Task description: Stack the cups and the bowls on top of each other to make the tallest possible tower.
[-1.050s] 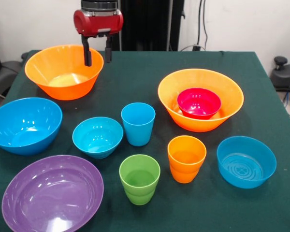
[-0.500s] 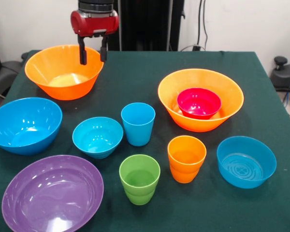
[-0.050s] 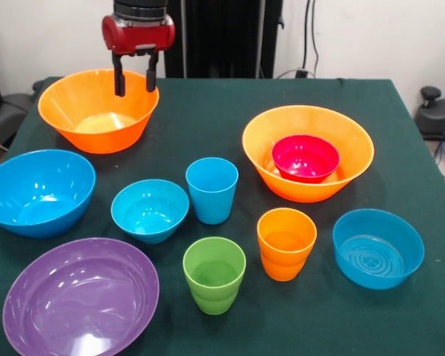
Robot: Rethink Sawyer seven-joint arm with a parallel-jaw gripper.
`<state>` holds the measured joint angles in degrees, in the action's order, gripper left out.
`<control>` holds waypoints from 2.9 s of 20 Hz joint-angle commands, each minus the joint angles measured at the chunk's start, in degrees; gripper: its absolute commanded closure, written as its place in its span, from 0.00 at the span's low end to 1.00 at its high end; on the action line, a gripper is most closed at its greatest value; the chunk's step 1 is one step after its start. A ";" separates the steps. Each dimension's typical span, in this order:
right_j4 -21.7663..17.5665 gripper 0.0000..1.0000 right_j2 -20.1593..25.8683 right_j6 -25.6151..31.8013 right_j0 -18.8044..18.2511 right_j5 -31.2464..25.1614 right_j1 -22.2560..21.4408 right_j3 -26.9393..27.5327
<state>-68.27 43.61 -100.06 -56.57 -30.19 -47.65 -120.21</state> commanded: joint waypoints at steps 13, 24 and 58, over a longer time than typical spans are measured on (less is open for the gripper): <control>1.50 0.00 -5.44 -2.70 3.16 3.40 2.35 -4.11; 1.04 0.00 -3.89 1.52 2.73 5.08 2.70 -7.79; -4.68 0.00 -12.26 -1.59 9.48 9.20 -0.80 -6.96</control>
<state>-69.26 34.09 -100.06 -49.11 -22.42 -47.09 -126.52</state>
